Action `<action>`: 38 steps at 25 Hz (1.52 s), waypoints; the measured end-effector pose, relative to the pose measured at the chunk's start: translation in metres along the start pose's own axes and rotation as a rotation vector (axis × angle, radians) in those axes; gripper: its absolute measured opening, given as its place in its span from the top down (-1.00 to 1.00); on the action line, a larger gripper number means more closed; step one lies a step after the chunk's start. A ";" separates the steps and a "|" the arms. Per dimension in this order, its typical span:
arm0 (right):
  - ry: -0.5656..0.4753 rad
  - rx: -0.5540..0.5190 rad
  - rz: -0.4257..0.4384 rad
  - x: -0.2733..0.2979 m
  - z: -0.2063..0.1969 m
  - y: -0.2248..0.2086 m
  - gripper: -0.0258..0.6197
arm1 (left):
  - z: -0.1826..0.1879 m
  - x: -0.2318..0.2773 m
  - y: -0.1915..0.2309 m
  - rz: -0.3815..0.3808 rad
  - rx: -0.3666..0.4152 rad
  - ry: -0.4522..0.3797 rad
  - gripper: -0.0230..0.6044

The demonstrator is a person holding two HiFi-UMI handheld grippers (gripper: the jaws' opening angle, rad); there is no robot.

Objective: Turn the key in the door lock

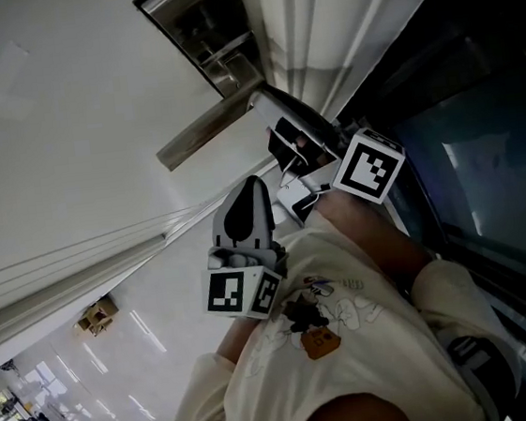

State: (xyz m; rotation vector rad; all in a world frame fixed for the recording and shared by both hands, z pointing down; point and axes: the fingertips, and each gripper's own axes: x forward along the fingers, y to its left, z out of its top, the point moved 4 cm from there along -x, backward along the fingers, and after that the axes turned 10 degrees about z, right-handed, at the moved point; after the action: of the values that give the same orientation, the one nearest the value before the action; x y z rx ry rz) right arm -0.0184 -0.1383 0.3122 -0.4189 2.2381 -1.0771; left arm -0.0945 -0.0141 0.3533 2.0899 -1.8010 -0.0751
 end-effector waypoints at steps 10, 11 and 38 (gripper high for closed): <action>0.094 -0.492 -0.042 -0.030 0.006 0.031 0.82 | 0.007 0.000 -0.002 -0.007 0.008 -0.018 0.91; 0.103 -0.537 -0.047 -0.033 0.004 0.034 0.86 | 0.007 0.000 -0.003 -0.009 0.010 -0.020 0.91; 0.341 -0.737 -0.144 -0.065 -0.060 0.013 0.90 | 0.003 0.008 -0.007 -0.028 0.014 -0.004 0.91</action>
State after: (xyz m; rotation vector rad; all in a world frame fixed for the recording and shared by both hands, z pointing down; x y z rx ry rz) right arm -0.0083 -0.0613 0.3562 -0.7482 2.9153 -0.3577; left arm -0.0877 -0.0216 0.3496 2.1268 -1.7792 -0.0740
